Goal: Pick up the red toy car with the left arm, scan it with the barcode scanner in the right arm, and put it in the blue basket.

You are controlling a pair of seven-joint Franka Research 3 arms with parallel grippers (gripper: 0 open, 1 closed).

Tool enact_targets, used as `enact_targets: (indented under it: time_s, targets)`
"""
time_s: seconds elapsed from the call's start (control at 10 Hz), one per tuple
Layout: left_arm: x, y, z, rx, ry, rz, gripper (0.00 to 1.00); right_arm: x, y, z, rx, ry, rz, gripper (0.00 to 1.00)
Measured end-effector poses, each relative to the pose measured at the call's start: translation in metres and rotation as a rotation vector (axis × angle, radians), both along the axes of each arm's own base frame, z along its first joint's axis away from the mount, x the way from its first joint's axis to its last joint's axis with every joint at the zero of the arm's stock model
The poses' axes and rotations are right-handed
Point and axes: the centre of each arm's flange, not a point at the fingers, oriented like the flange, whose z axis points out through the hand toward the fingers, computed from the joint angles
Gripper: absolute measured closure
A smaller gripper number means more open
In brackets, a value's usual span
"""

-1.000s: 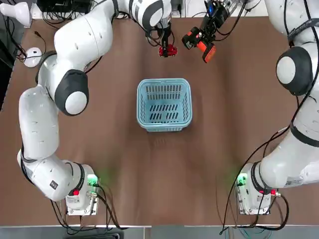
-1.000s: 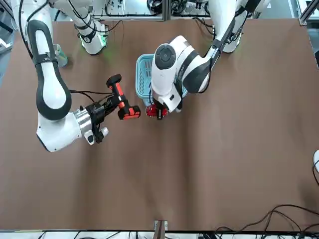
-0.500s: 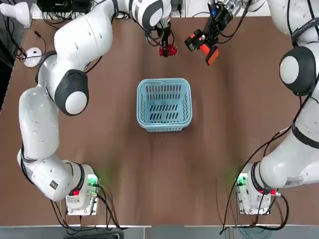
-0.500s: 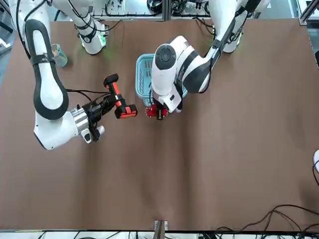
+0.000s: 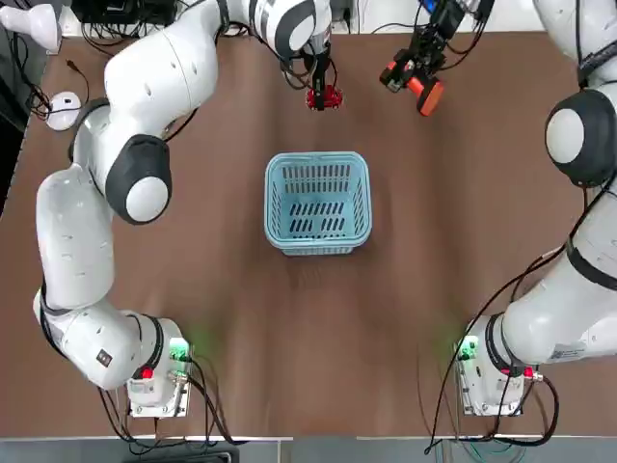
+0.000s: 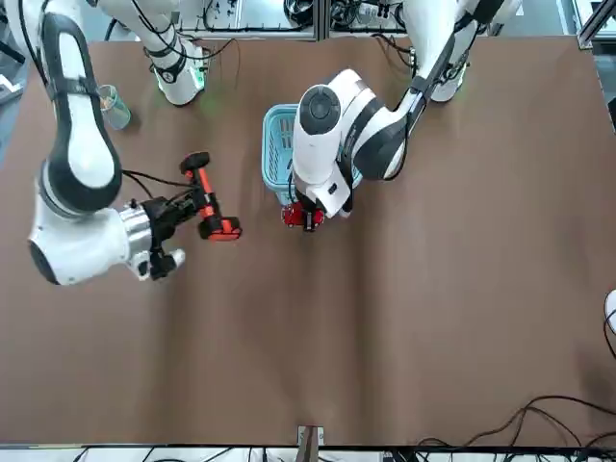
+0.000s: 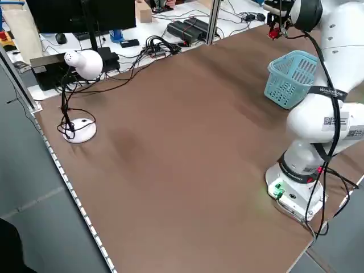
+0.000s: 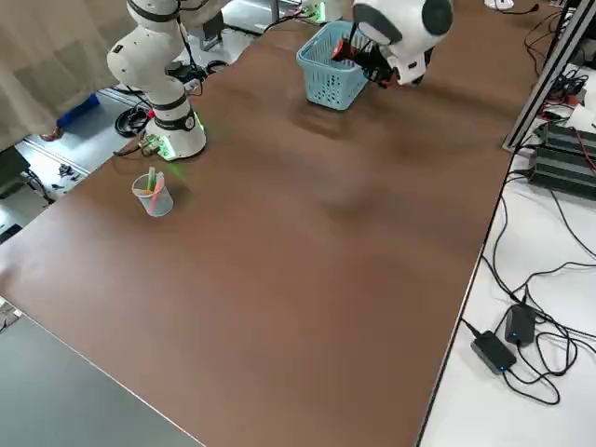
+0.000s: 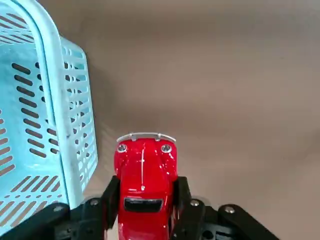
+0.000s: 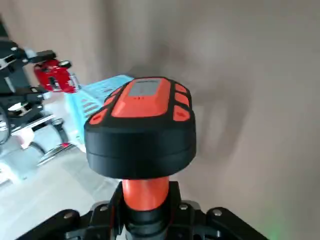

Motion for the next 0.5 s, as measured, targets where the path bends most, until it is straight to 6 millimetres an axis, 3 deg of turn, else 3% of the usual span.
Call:
enact_targets:
  time_s: [0.2,0.4,0.5]
  targets:
    - [-0.01,0.005,0.017,-0.002,0.014,-0.001,0.52,0.016,-0.061,0.024,-0.14,-0.067,-0.086,0.63]
    - [-0.045,0.008,0.022,0.003,0.067,-0.02,0.52,0.036,-0.118,0.03,-0.306,-0.172,-0.201,0.63]
    - [-0.068,0.01,0.023,0.005,0.096,-0.03,0.52,0.047,-0.132,0.03,-0.383,-0.243,-0.248,0.63]
